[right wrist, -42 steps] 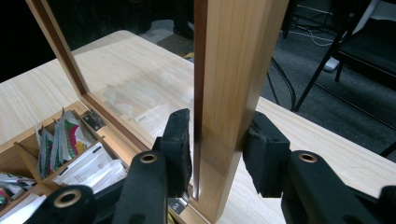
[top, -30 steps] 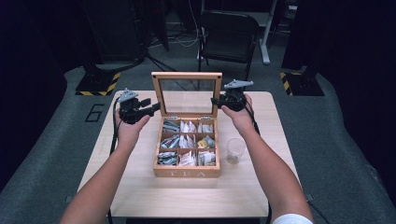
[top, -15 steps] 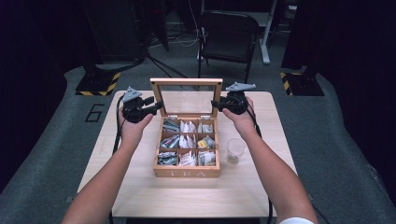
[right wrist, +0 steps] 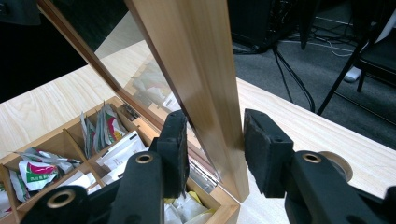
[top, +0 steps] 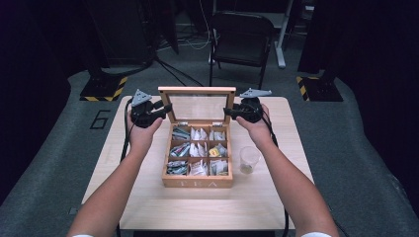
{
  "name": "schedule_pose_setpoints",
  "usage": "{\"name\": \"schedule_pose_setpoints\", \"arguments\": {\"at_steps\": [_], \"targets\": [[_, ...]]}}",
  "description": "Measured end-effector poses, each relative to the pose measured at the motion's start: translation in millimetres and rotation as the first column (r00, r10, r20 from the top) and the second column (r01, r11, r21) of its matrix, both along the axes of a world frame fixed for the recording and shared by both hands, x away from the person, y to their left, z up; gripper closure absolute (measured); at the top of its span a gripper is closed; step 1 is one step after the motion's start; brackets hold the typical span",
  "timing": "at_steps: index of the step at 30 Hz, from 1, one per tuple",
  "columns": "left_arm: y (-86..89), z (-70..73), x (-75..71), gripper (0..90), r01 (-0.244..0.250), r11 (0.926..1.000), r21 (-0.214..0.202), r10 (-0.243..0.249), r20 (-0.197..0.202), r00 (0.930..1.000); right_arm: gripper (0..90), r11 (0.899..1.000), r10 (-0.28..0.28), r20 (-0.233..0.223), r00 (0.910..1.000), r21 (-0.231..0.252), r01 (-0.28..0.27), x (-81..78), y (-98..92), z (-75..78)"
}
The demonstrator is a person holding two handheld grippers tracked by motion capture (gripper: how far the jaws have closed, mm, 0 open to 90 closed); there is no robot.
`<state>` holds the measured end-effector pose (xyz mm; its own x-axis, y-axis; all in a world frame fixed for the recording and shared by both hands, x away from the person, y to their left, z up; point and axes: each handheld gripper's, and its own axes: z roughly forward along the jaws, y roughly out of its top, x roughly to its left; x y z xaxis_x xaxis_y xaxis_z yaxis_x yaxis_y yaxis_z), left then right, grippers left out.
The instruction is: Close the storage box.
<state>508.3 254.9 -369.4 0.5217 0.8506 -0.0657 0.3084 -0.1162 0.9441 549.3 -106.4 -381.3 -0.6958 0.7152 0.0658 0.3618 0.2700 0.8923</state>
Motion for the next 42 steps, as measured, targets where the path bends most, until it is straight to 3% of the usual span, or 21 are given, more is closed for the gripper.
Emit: {"name": "schedule_pose_setpoints", "arguments": {"at_steps": [14,22,29,36,42], "targets": [[1.3,-0.4,-1.7,61.9,0.003,1.0000,-0.001,-0.003,-0.008,1.0000,54.0,1.000,0.013,-0.004,0.9999,0.018,-0.013,-5.2,-3.4,4.1],[2.2,-1.7,-4.0,61.9,0.008,1.0000,-0.003,-0.008,-0.008,0.9999,53.2,1.000,0.018,0.027,0.9995,-0.008,-0.017,-15.5,-5.5,16.9],[2.9,-1.9,-5.3,61.7,0.014,0.9999,-0.004,-0.014,-0.011,0.9998,52.6,1.000,0.008,0.008,0.9999,-0.015,-0.008,-24.9,-8.2,27.3],[3.4,-2.5,-7.2,61.6,0.020,0.9998,-0.003,-0.020,-0.012,0.9997,52.5,0.999,0.032,0.046,0.9984,-0.023,-0.031,-34.2,-6.0,44.2],[3.8,-2.4,-9.2,61.5,0.025,0.9997,0.005,-0.025,-0.016,0.9996,53.0,0.999,0.023,0.022,0.9995,-0.024,-0.023,-41.7,-5.6,49.6]]}}
